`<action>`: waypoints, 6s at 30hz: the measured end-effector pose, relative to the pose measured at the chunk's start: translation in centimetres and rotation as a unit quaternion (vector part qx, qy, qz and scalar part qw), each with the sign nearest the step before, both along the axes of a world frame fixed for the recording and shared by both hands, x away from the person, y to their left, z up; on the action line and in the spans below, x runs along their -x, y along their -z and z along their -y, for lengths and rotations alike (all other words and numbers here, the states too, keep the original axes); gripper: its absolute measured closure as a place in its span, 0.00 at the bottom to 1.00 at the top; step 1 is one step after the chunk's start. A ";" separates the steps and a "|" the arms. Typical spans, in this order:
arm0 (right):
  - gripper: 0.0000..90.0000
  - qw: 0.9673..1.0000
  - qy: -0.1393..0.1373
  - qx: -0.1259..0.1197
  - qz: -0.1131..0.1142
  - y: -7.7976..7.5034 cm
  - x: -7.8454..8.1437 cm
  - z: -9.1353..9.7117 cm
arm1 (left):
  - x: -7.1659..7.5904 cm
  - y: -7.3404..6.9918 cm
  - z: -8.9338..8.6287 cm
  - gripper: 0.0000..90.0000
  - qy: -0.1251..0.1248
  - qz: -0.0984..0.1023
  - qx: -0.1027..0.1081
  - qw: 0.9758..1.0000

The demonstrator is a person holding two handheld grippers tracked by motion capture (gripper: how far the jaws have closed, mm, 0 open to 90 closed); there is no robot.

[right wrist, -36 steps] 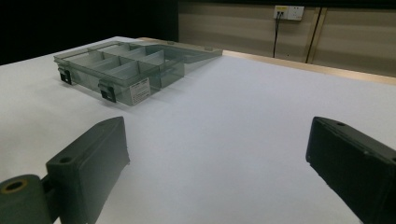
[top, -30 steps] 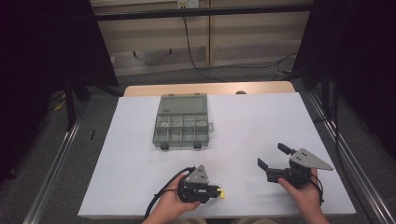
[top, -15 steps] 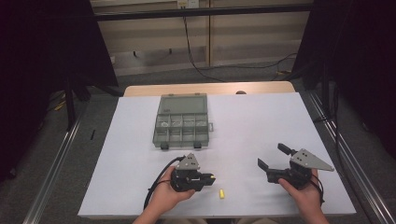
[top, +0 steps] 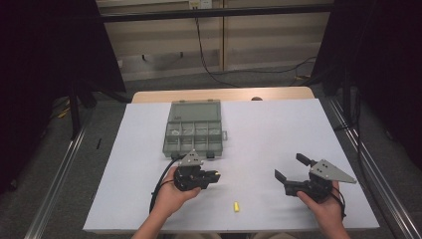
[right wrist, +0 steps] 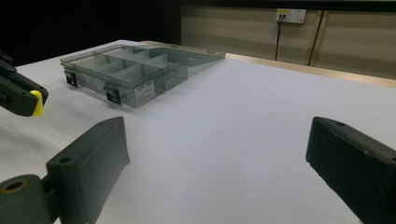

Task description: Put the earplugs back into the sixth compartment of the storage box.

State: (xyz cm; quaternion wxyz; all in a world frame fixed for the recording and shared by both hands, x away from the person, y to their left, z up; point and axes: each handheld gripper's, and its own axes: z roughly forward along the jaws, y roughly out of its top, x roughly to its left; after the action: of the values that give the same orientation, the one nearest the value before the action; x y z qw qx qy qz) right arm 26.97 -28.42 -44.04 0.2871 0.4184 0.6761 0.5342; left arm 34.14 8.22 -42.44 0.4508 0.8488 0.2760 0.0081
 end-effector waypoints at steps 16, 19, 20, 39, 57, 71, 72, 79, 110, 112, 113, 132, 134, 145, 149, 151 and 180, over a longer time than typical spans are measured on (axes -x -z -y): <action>0.06 1.000 0.000 -0.002 -0.001 0.0 0.0 0.2 | -1.9 -0.7 -1.4 0.88 -0.039 -0.004 0.003 0.999; 0.06 1.000 0.000 -0.003 0.000 0.0 0.0 0.2 | -2.2 -0.9 -1.7 0.88 -0.046 -0.005 -0.001 0.999; 0.06 1.000 0.000 -0.003 0.000 -0.1 0.0 0.2 | -2.3 -1.0 -1.7 0.88 -0.049 -0.005 -0.003 0.999; 0.06 1.000 -0.001 -0.005 0.000 -0.1 0.1 0.1 | -4.4 -2.1 -3.0 0.89 -0.082 -0.010 -0.015 0.997; 0.06 1.000 0.000 -0.006 0.002 -0.1 0.2 0.2 | -6.1 -2.5 -3.5 0.89 -0.108 -0.008 -0.025 0.994; 0.06 1.000 0.000 -0.005 0.003 -0.1 0.2 0.1 | -7.7 -2.5 -3.8 0.89 -0.140 -0.013 -0.029 0.990; 0.06 1.000 0.000 -0.005 0.003 -0.1 0.2 0.2 | -7.8 -2.4 -3.9 0.89 -0.141 -0.012 -0.031 0.989; 0.06 1.000 0.001 -0.007 0.004 -0.1 0.2 0.2 | -8.4 -2.1 -4.3 0.88 -0.155 -0.008 -0.037 0.987; 0.06 1.000 -0.003 -0.004 0.003 -0.1 0.2 0.1 | -8.4 -2.3 -5.1 0.55 -0.190 0.017 -0.042 0.981; 0.06 1.000 -0.003 -0.003 0.004 -0.1 0.3 0.1 | -8.1 -2.4 -5.0 0.55 -0.185 0.015 -0.037 0.982; 0.06 1.000 -0.003 -0.003 0.005 -0.1 0.3 0.1 | -8.0 -2.4 -4.9 0.53 -0.183 0.014 -0.035 0.982; 0.06 1.000 0.000 -0.004 0.004 -0.1 0.3 0.1 | -4.7 -2.7 -2.8 0.37 -0.117 0.024 -0.004 0.993; 0.06 1.000 0.000 -0.004 0.005 -0.1 0.3 0.1 | -4.5 -2.7 -2.7 0.35 -0.117 0.023 -0.003 0.993; 0.06 1.000 0.001 -0.004 0.006 -0.1 0.3 0.2 | -3.4 -2.1 -1.5 0.23 -0.096 0.012 -0.002 0.995; 0.06 1.000 0.000 -0.003 0.007 -0.2 0.3 0.2 | -3.0 -2.0 -1.1 0.21 -0.085 0.012 -0.002 0.996; 0.06 1.000 0.000 -0.005 0.006 -0.1 0.3 0.1 | -2.9 -1.9 -1.0 0.20 -0.081 0.011 0.000 0.997; 0.06 1.000 -0.001 -0.003 0.006 -0.1 0.3 0.1 | -1.1 -0.4 0.9 0.15 -0.046 -0.004 0.005 0.999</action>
State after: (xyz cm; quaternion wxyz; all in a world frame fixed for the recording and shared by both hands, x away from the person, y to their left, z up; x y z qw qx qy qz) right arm 26.66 -28.54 -43.90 0.2887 0.4155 0.6732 0.5392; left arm 35.29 7.33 -42.00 0.4529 0.8331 0.3166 0.0239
